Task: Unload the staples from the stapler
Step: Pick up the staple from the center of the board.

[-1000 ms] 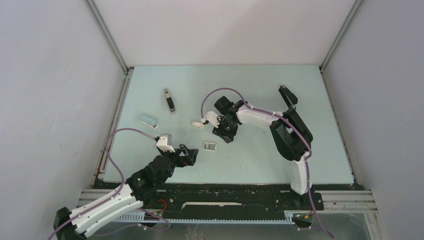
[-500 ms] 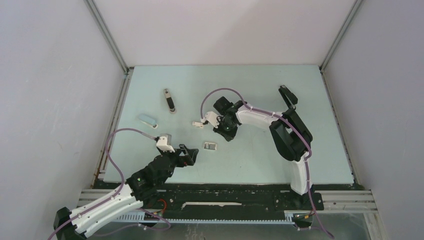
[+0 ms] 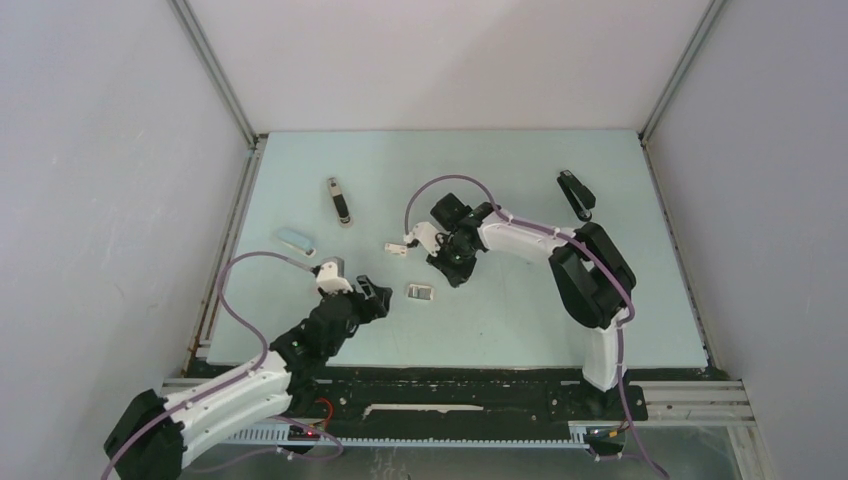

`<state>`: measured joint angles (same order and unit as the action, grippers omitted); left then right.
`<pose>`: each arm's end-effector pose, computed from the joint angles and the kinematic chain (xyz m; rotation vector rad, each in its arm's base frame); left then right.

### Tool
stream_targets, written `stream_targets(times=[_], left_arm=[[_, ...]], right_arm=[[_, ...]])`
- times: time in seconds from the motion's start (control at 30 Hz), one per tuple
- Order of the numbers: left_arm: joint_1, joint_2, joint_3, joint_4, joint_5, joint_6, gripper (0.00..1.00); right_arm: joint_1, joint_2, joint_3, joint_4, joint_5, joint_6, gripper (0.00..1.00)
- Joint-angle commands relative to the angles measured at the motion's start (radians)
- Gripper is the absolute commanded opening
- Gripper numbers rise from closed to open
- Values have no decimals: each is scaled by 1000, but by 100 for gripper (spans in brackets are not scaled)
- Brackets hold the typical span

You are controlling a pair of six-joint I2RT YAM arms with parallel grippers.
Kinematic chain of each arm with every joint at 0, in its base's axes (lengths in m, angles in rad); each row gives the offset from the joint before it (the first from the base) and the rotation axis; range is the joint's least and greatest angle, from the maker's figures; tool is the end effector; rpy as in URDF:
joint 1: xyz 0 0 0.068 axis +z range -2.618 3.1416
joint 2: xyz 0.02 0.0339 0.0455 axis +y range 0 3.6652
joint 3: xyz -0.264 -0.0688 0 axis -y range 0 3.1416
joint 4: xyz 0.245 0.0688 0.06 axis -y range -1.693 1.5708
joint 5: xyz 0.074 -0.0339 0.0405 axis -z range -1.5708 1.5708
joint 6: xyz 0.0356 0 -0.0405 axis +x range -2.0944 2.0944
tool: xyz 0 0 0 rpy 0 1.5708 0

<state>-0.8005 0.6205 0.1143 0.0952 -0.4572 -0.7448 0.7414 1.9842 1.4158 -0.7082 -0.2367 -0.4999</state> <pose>0.1127 -0.0936 0.1584 -0.2438 1.9656 -0.5691 0.2867 0.2738 0.1700 -1.7003 2.2920 0.3877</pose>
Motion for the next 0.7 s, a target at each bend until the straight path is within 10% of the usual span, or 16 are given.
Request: stream_targets(times=[0.0,0.67], left_arm=[[88,149,54,189,93,-45,74],[226,752,297,424,340,38,24]], right_arm=[[-7,-112,-7,1,-138,56,15],[-56,-190,-40,33,-491,198,15]])
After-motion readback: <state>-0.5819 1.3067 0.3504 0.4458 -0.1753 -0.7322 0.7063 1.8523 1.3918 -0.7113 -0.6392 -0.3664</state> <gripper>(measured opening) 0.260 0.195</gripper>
